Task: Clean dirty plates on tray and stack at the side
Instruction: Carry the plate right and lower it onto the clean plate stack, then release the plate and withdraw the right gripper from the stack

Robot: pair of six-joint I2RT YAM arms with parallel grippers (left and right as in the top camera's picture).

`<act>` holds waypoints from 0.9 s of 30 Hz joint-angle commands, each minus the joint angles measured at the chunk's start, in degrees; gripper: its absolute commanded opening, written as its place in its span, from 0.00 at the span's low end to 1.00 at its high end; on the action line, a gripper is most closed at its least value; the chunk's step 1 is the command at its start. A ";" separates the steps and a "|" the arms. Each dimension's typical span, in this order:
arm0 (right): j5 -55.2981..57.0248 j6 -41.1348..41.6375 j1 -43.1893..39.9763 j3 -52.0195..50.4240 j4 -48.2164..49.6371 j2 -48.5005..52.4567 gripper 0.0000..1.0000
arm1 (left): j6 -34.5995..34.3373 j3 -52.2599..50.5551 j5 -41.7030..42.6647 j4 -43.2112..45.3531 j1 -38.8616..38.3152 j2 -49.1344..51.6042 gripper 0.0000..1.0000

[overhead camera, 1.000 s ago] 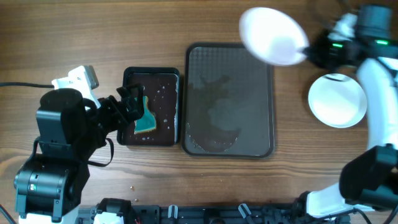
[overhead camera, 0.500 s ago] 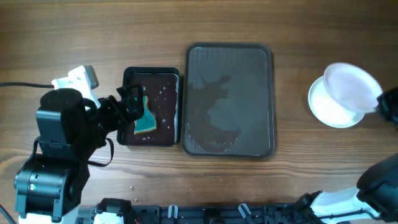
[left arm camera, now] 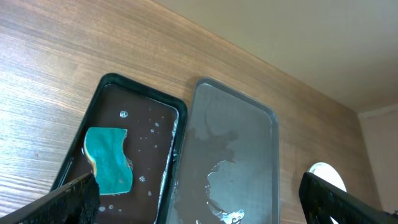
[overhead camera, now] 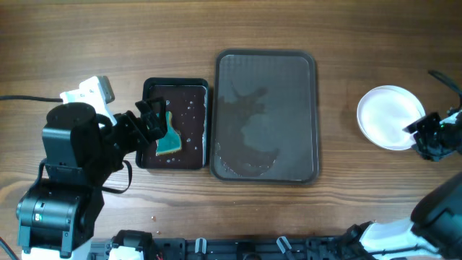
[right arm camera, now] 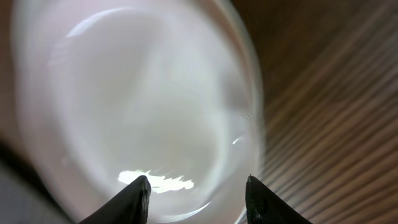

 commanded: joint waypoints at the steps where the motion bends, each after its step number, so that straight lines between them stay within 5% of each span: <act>1: -12.68 -3.17 1.09 0.50 -0.09 -12.74 0.51 | 0.46 0.85 -0.09 0.15 0.26 -0.13 1.00; 5: -17.07 -3.08 5.77 0.50 -0.37 -28.06 0.50 | 0.48 0.85 -0.09 0.15 0.26 -0.13 1.00; 8: -13.94 -3.08 10.82 0.48 -1.70 -36.00 0.39 | 0.48 0.85 -0.09 0.15 0.26 -0.13 1.00; 10: -9.01 -2.75 13.75 0.48 -2.89 -38.86 0.09 | 0.48 0.85 -0.09 0.15 0.26 -0.13 1.00; 11: -6.14 -2.16 15.26 0.48 -3.98 -39.80 0.04 | 0.48 0.85 -0.09 0.15 0.26 -0.13 1.00; 18: 6.49 1.33 20.81 -0.70 -10.40 -37.13 0.04 | 0.46 0.85 -0.09 0.15 0.26 -0.13 1.00; 21: 17.42 6.51 20.68 -2.36 -7.10 -30.77 0.05 | 0.48 0.85 -0.09 0.15 0.26 -0.13 1.00; 27: 16.20 7.45 20.70 -2.51 -2.34 -12.94 0.04 | 0.46 0.85 -0.09 0.15 0.26 -0.13 1.00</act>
